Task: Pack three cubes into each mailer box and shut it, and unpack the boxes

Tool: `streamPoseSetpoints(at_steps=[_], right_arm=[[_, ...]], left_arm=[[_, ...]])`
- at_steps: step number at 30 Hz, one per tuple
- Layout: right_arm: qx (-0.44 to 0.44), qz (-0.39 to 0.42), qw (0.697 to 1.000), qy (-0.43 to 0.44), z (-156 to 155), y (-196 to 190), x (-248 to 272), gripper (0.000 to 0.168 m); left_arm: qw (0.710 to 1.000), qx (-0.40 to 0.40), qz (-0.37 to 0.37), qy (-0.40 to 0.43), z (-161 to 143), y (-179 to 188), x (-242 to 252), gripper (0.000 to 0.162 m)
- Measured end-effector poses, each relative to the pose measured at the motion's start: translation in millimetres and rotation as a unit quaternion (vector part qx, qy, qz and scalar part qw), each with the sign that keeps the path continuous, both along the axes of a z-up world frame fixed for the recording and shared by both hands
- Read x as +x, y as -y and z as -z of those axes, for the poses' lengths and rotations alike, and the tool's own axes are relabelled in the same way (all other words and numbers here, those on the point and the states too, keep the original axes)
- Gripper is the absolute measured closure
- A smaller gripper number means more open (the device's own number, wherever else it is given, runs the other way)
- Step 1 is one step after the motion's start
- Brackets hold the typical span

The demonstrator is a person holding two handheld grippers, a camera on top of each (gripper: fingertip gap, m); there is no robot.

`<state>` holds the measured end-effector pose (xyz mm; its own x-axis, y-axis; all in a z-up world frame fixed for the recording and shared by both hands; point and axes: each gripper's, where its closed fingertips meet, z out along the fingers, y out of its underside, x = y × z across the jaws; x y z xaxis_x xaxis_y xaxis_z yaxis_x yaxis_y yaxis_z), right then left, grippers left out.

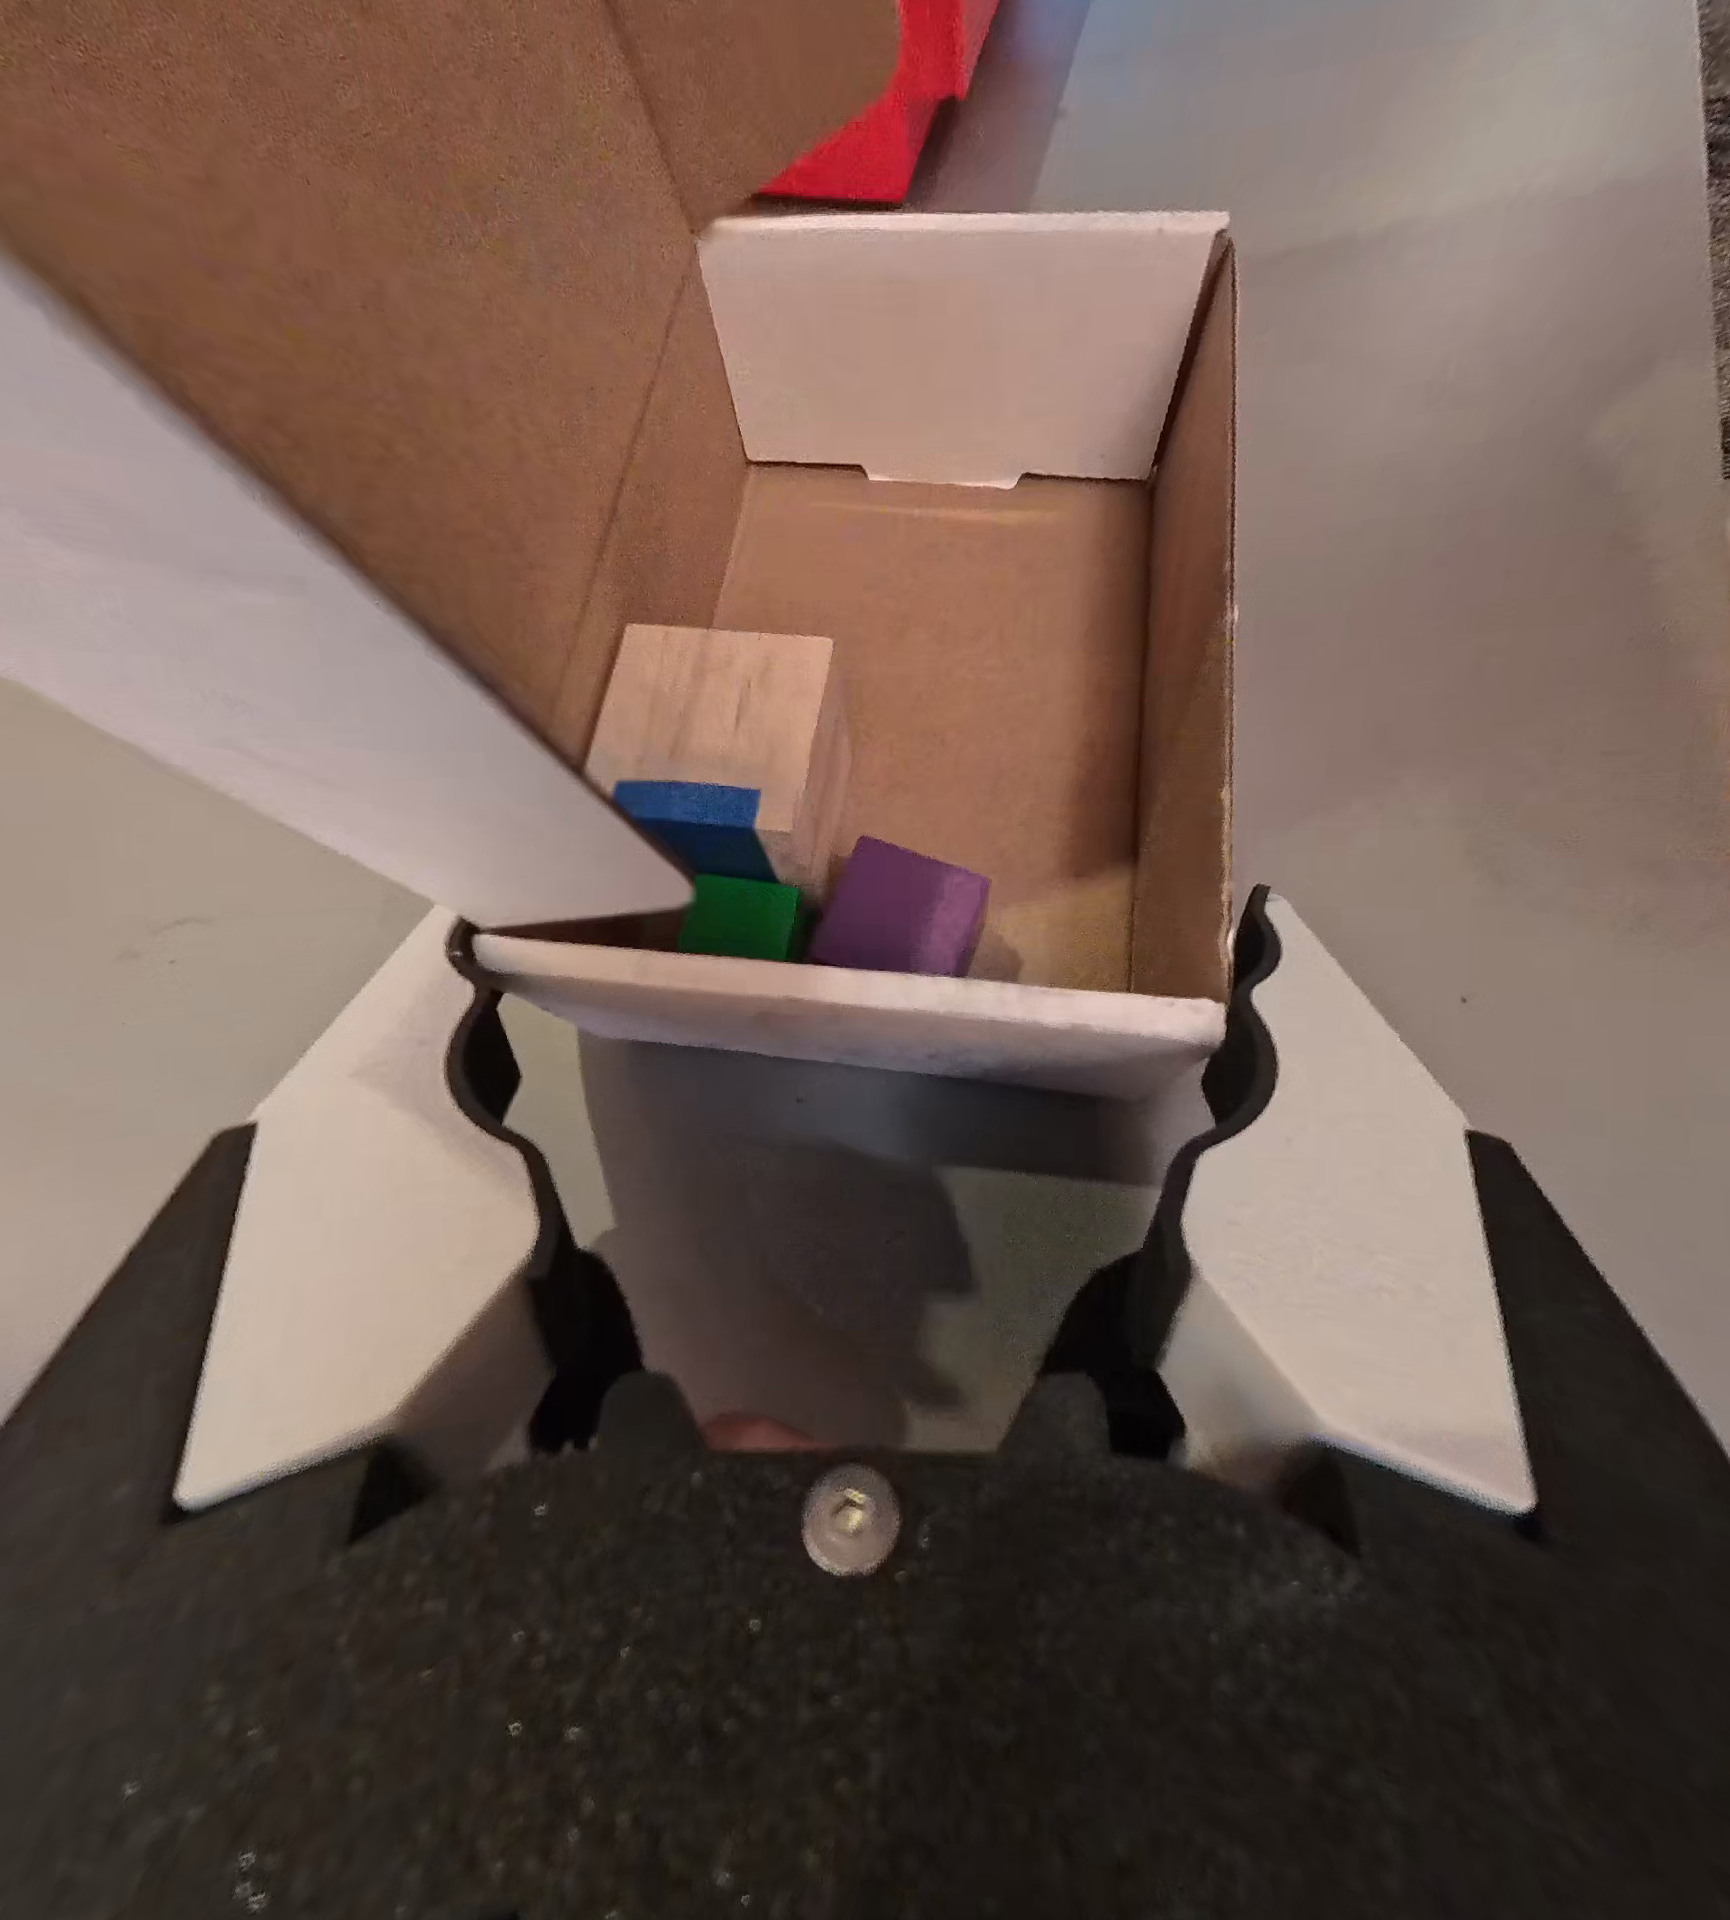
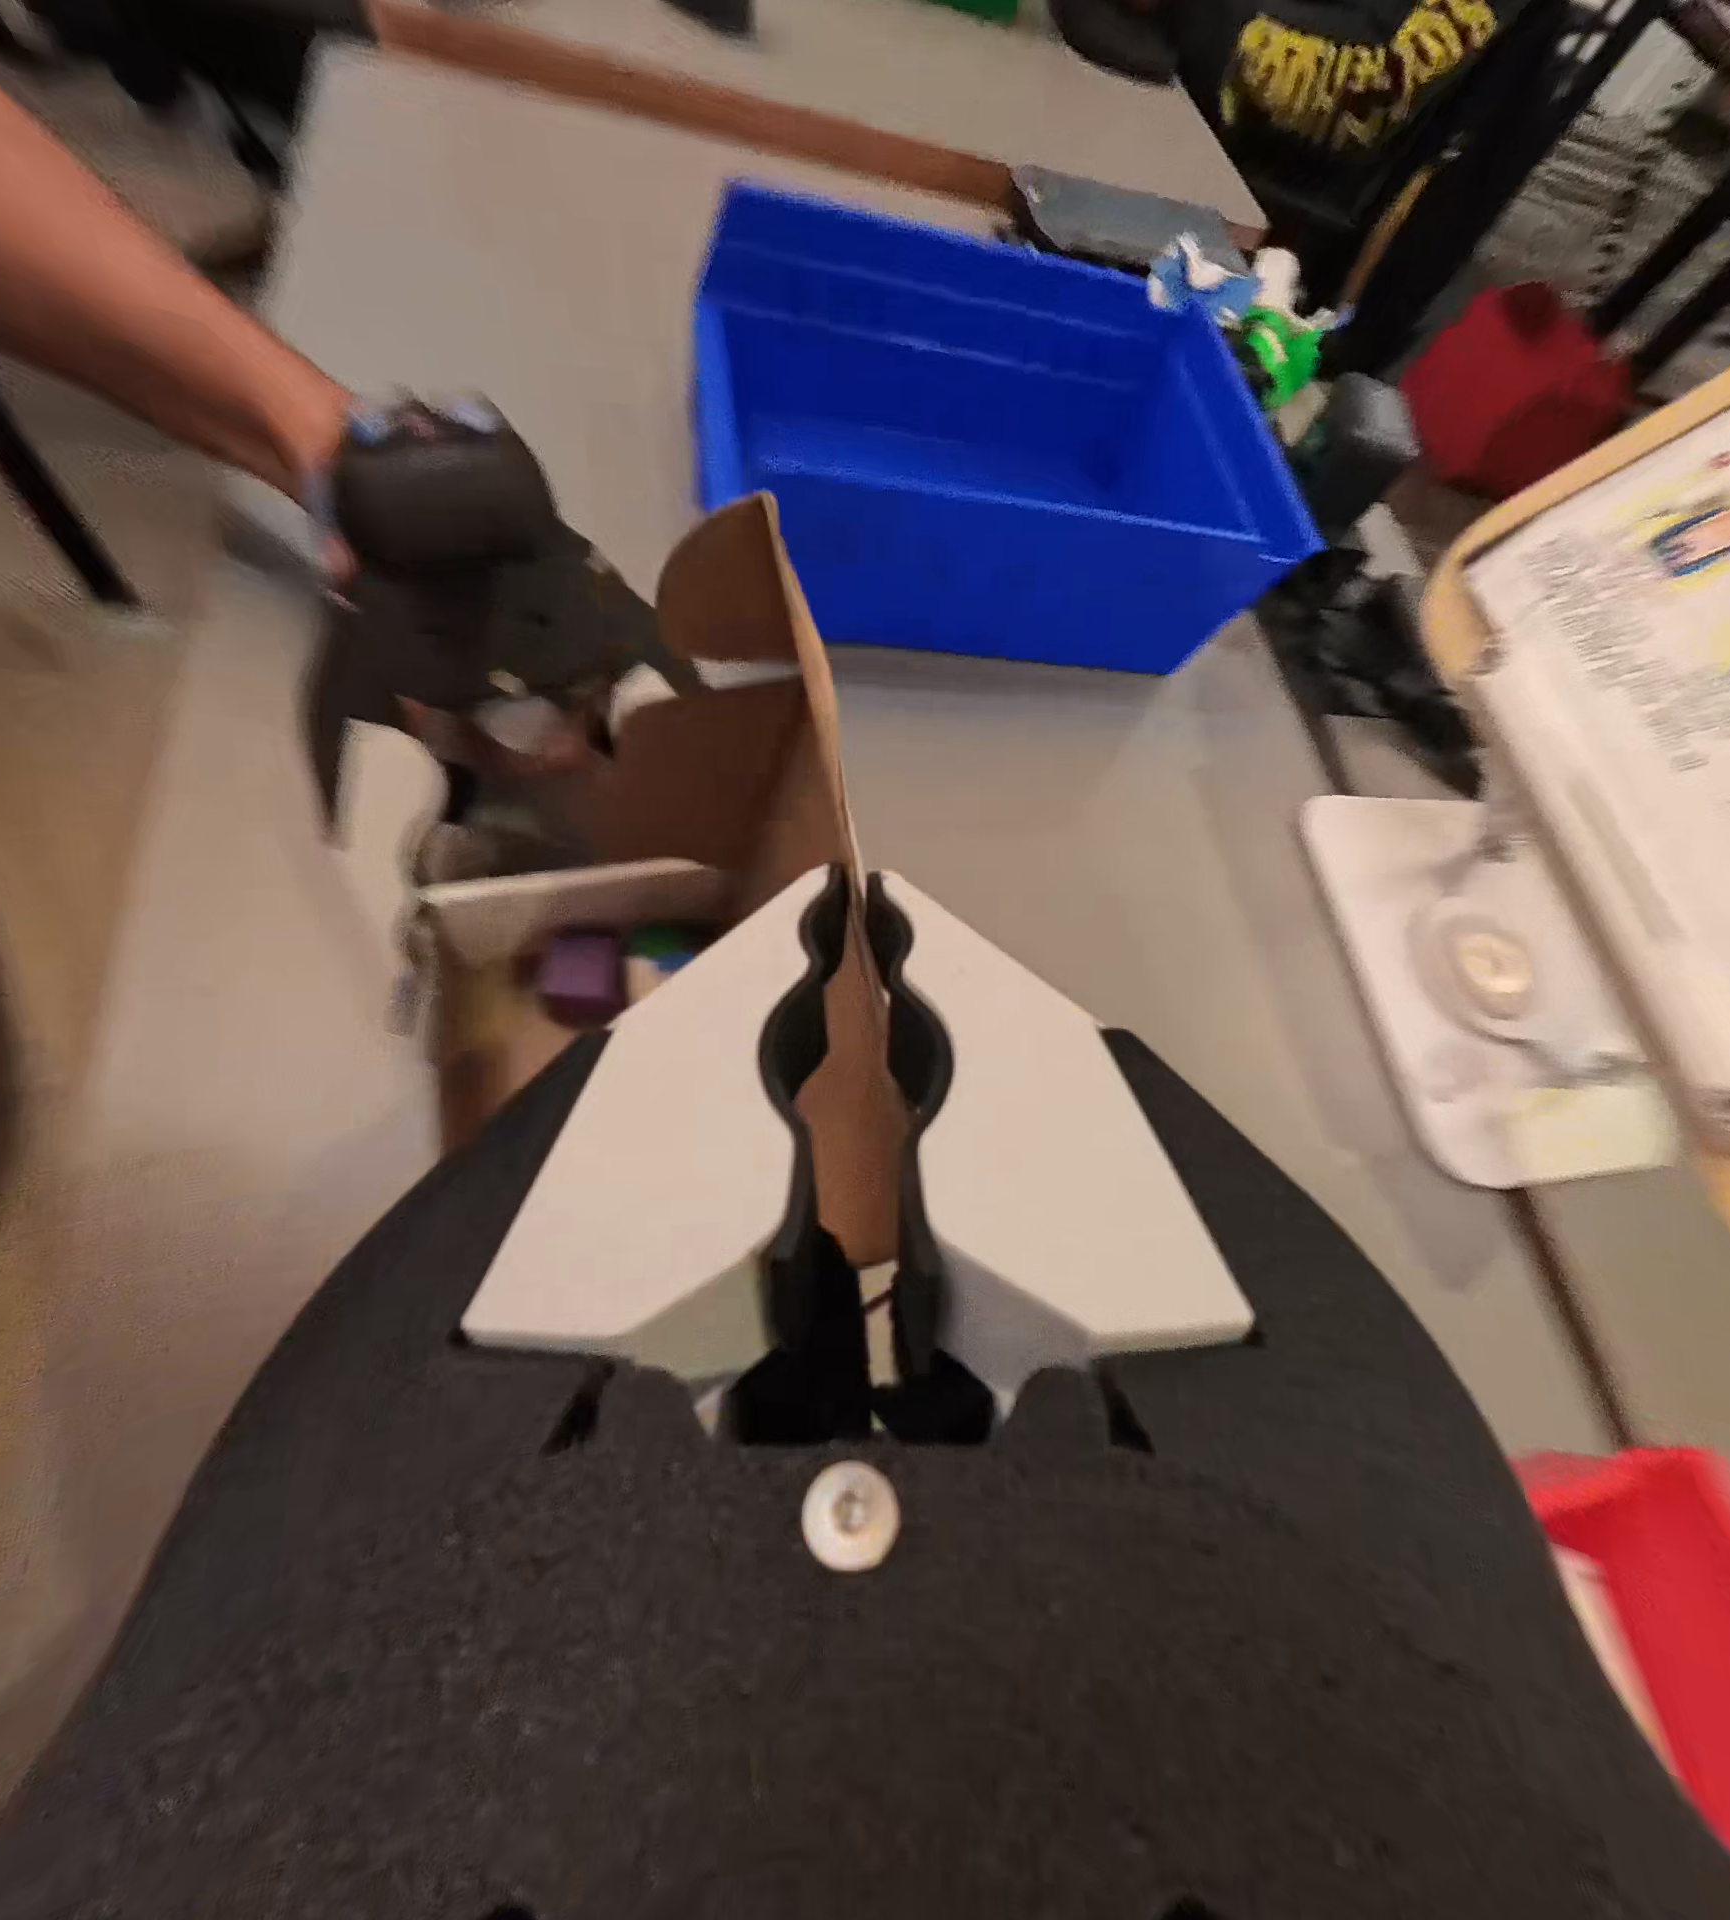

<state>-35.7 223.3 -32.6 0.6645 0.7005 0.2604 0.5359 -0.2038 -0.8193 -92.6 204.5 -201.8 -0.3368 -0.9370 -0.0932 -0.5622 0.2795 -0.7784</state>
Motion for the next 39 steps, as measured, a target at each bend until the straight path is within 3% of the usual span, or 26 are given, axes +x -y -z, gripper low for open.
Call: streamPoseSetpoints(at_steps=[5, 10, 13, 15, 17, 22, 24, 27, 32, 36, 39], right_arm=[[-0.026, 0.026, 0.985, 0.171, 35.3, -55.2, 29.5, 0.166], [-0.152, 0.021, 0.975, 0.162, 102.6, -85.3, 42.2, 0.166], [-0.172, 0.043, 0.974, 0.142, 118.6, -96.4, 40.7, 0.162], [-0.161, 0.077, 0.979, 0.104, 107.8, -103.1, 40.0, 0.152], [-0.135, 0.103, 0.985, 0.031, 81.0, -107.1, 39.2, 0.13], [-0.022, 0.228, 0.962, -0.147, -31.8, -91.0, 63.8, 0.092], [0.015, 0.267, 0.946, -0.181, -52.5, -67.9, 61.5, 0.092], [-0.032, 0.307, 0.928, -0.21, -18.6, -42.3, 38.0, 0.092], [-0.255, 0.33, 0.897, -0.147, 98.7, -39.1, 8.8, 0.093], [-0.304, 0.318, 0.887, -0.142, 135.2, -48.9, -9.6, 0.099], [-0.296, 0.316, 0.894, -0.112, 141.2, -53.2, -16.7, 0.1]], left_arm=[[1.0, -0.001, -0.007, 0.004, -0.3, 0.7, -3.3, 0.028], [1.0, -0.007, -0.015, 0.005, -0.1, 1.0, -6.7, 0.028], [0.999, -0.018, -0.034, 0.007, -0.4, -0.4, -6.9, 0.028], [0.998, -0.016, -0.053, 0.006, -0.5, -1.6, -6.6, 0.028], [0.997, -0.012, -0.081, -0.002, -0.2, -3.4, -5.7, 0.028], [0.982, -0.005, -0.188, -0.01, 0.3, -21.5, 1.8, 0.028], [0.973, -0.014, -0.228, -0.009, 0.2, -32.8, 5.4, 0.029], [0.967, -0.015, -0.253, -0.011, 0.3, -46.2, 10.4, 0.028], [0.97, -0.021, -0.242, -0.008, 0.1, -50.1, 20.7, 0.028], [0.971, -0.019, -0.238, -0.002, -0.3, -50.6, 23.2, 0.028], [0.972, -0.02, -0.235, 0.0, -0.3, -50.6, 23.9, 0.028]])
